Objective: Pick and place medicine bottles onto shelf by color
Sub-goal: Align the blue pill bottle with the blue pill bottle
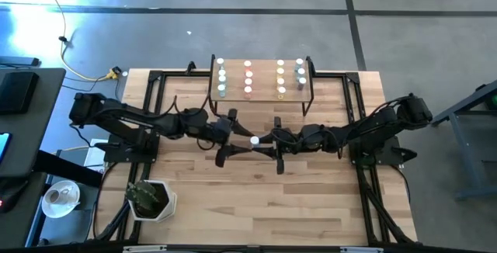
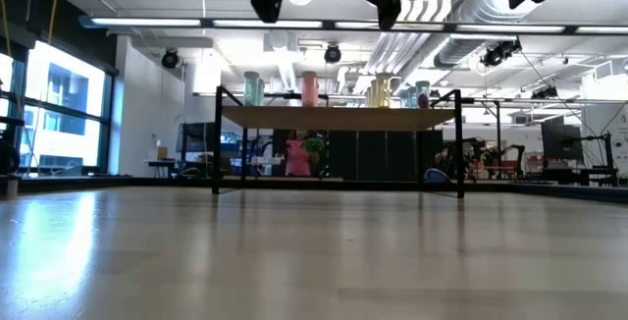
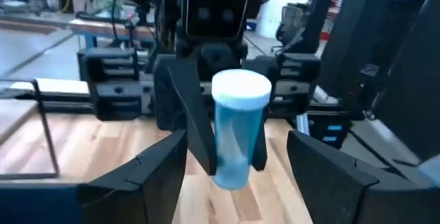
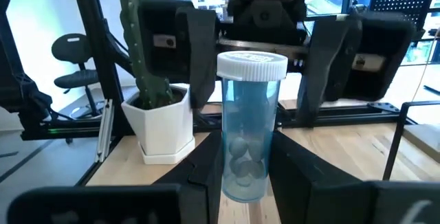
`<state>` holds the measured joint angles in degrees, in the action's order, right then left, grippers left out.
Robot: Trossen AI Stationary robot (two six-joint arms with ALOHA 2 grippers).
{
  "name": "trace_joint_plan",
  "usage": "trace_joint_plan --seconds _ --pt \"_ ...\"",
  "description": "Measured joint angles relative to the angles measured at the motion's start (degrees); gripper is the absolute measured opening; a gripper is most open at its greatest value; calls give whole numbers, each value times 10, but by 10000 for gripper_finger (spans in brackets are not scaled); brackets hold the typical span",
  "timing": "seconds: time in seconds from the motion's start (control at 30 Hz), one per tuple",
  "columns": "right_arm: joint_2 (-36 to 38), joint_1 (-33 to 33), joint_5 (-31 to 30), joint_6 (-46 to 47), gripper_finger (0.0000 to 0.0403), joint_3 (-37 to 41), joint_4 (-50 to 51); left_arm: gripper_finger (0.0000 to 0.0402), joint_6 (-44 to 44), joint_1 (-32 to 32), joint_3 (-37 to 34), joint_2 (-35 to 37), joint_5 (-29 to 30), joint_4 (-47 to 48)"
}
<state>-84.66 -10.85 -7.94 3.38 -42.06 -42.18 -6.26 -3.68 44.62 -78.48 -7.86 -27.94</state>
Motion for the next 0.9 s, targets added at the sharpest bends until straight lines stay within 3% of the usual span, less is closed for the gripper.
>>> trace_joint_plan --seconds 0.3,0.63,0.9 --pt "0 0 0 2 83 0 -18 239 -13 0 0 -35 -3 -70" --pt "0 0 0 7 83 0 -18 237 -21 0 0 -35 -3 -80" --pt "0 0 0 7 83 0 -19 196 -21 0 0 -35 -3 -79"
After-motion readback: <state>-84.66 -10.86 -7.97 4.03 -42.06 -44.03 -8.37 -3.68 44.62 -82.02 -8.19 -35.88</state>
